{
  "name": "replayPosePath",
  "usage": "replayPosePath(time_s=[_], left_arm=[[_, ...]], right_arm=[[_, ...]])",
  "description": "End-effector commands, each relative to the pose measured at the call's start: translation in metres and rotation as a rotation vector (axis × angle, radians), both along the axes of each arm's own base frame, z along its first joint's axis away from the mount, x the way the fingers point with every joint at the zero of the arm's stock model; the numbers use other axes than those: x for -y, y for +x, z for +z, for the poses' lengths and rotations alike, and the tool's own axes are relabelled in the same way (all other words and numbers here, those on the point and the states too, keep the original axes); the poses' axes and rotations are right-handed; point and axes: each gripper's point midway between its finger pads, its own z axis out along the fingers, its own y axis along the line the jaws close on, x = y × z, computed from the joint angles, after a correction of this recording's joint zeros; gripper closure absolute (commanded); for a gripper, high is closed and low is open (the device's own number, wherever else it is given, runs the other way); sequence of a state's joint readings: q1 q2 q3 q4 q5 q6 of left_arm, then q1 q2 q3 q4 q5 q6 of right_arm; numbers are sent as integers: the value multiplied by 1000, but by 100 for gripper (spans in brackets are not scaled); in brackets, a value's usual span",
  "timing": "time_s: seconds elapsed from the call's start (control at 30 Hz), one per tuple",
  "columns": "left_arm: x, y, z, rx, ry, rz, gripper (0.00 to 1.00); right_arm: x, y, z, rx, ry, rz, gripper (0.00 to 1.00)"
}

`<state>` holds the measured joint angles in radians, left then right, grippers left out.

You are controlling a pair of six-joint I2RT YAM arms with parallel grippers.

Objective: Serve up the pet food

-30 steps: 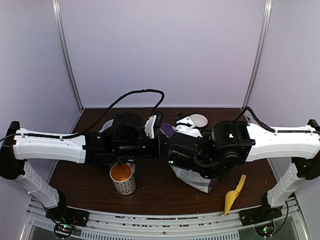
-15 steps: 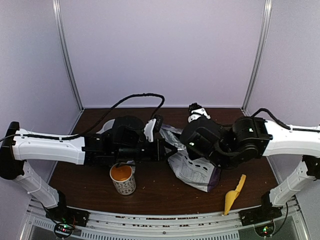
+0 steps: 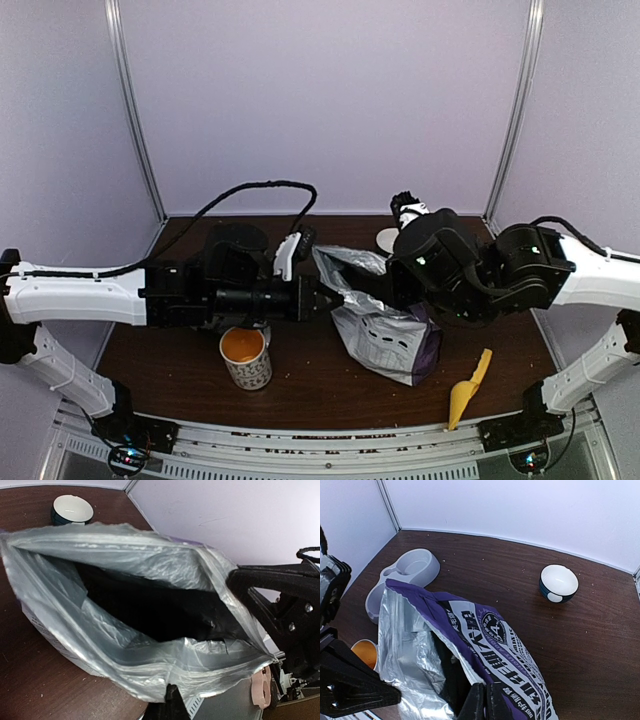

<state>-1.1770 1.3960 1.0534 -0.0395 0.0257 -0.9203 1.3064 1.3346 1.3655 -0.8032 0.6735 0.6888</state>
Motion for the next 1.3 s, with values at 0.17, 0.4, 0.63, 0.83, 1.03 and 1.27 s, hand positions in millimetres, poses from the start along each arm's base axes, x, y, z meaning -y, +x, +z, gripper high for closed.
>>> replayPosePath(time_s=[0.17, 0.4, 0.63, 0.83, 1.03, 1.27], left_arm=[[-24, -3, 25, -12, 7, 1, 89], [-34, 22, 30, -28, -59, 112, 26], [-11, 29, 48, -4, -79, 80, 13], [10, 29, 37, -40, -67, 31, 9], [9, 29, 27, -55, -50, 37, 37], [11, 28, 25, -58, -50, 30, 47]], right_arm=[[17, 0, 17, -6, -32, 41, 100], [9, -9, 18, -19, 1, 127, 100], [6, -11, 14, -22, -2, 150, 100], [3, -15, 15, -30, -20, 197, 96], [7, -22, 13, -65, -97, 238, 66], [7, -14, 7, -69, -257, 222, 55]])
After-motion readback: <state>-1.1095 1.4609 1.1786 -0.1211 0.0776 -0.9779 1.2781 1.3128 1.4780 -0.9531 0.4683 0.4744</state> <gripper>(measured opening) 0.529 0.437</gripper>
